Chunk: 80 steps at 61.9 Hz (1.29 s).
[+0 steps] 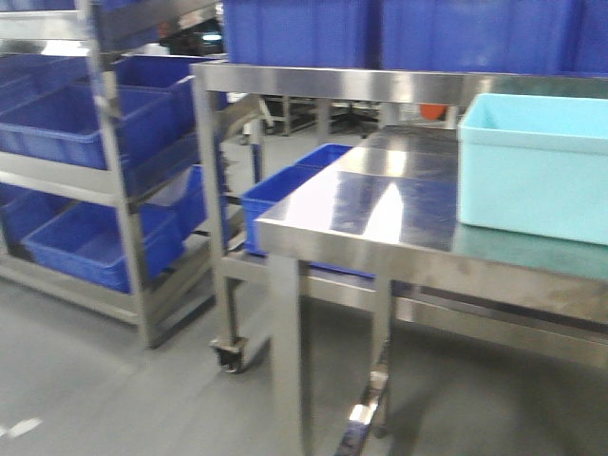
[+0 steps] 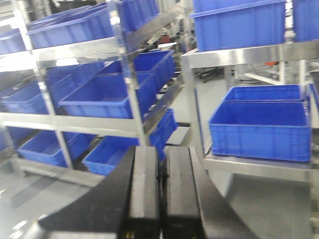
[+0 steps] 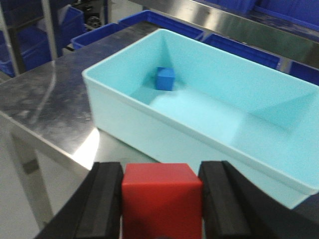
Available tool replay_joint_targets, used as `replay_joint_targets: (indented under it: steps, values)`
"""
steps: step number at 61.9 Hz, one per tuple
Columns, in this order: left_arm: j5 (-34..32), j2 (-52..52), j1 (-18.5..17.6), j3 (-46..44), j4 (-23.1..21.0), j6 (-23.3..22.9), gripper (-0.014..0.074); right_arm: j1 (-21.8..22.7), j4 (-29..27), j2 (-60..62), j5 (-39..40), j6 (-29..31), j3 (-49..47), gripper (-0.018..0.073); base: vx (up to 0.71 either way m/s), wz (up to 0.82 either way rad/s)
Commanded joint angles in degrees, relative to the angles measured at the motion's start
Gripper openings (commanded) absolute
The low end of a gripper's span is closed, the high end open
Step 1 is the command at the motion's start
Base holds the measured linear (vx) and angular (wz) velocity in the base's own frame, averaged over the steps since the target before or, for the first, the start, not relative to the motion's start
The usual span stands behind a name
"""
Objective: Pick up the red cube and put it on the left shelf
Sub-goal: 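Turn the base away from the table, keeping the cube in the right gripper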
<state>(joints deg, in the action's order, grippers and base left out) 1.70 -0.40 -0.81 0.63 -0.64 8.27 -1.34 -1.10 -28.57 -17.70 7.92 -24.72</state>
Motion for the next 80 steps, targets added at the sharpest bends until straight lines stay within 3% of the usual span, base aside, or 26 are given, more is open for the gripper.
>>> replay_joint_targets:
  steps: [1, 80]
  values:
    - [-5.18, -0.02, -0.26, 1.26, -0.27, 0.03, 0.0106, 0.32, -0.03, 0.0, 5.4, 0.04, -1.59, 0.0058, -0.14, 0.54]
    - [-5.18, -0.02, -0.26, 1.26, -0.27, 0.03, 0.0106, 0.32, -0.03, 0.0, 5.4, 0.04, -1.59, 0.0058, -0.16, 0.48]
